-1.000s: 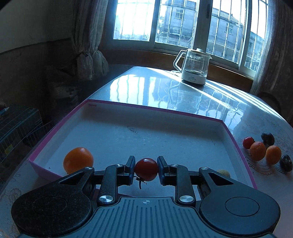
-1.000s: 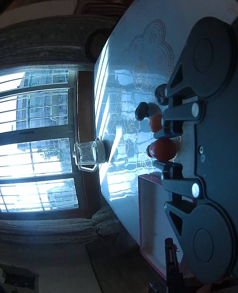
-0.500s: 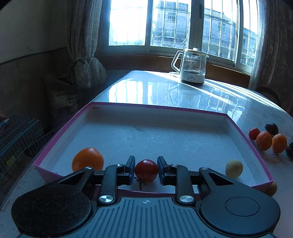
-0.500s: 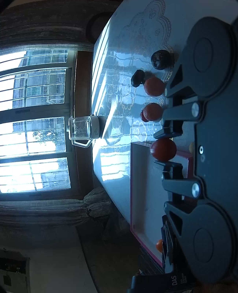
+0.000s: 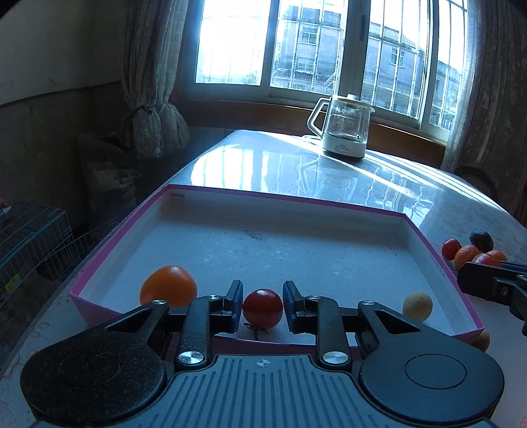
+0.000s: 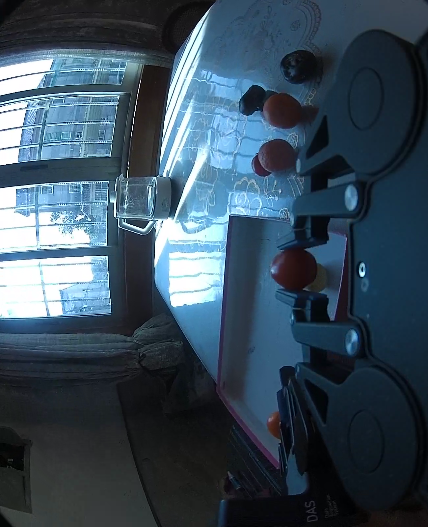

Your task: Organize fruits

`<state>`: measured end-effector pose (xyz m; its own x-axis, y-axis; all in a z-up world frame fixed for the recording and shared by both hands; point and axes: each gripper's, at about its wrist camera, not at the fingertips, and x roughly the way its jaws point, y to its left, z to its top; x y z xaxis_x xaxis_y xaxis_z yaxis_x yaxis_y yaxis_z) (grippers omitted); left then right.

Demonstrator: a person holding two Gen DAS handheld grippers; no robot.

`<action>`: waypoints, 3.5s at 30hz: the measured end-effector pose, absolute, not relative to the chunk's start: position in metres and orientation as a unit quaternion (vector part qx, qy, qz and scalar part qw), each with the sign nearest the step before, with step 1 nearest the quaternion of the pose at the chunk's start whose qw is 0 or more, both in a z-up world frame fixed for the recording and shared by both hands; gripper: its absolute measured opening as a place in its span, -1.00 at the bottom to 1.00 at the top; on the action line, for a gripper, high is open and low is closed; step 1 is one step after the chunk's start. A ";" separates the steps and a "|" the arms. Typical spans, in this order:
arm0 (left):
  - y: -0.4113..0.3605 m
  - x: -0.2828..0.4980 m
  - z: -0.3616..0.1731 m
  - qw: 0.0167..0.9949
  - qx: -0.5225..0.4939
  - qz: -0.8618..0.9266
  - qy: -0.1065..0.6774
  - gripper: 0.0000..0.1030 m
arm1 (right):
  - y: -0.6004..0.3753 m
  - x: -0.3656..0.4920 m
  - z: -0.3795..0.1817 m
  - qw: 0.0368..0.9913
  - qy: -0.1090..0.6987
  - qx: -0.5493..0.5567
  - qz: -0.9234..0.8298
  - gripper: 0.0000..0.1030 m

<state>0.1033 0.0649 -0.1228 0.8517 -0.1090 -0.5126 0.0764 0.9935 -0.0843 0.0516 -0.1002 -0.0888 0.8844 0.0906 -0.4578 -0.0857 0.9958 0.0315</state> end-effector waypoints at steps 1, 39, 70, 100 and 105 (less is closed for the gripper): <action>0.065 0.103 -0.122 0.962 -0.030 -0.051 0.267 -0.48 | -0.097 0.054 -0.089 0.970 0.238 0.003 0.048 -0.53; 0.040 0.015 -0.113 0.975 -0.055 0.010 0.215 0.91 | -0.116 0.054 -0.107 0.975 0.203 0.009 0.086 -0.21; -0.075 0.000 -0.116 0.981 0.008 0.018 0.190 0.92 | -0.249 0.059 -0.120 0.967 0.221 -0.017 0.124 -0.21; -0.052 -0.016 -0.124 0.981 -0.002 0.043 0.187 0.92 | -0.229 0.058 -0.122 0.942 0.288 -0.008 0.169 0.13; -0.086 -0.005 -0.114 0.984 0.005 -0.039 0.175 0.92 | -0.269 0.048 -0.116 0.943 0.255 0.073 0.200 0.23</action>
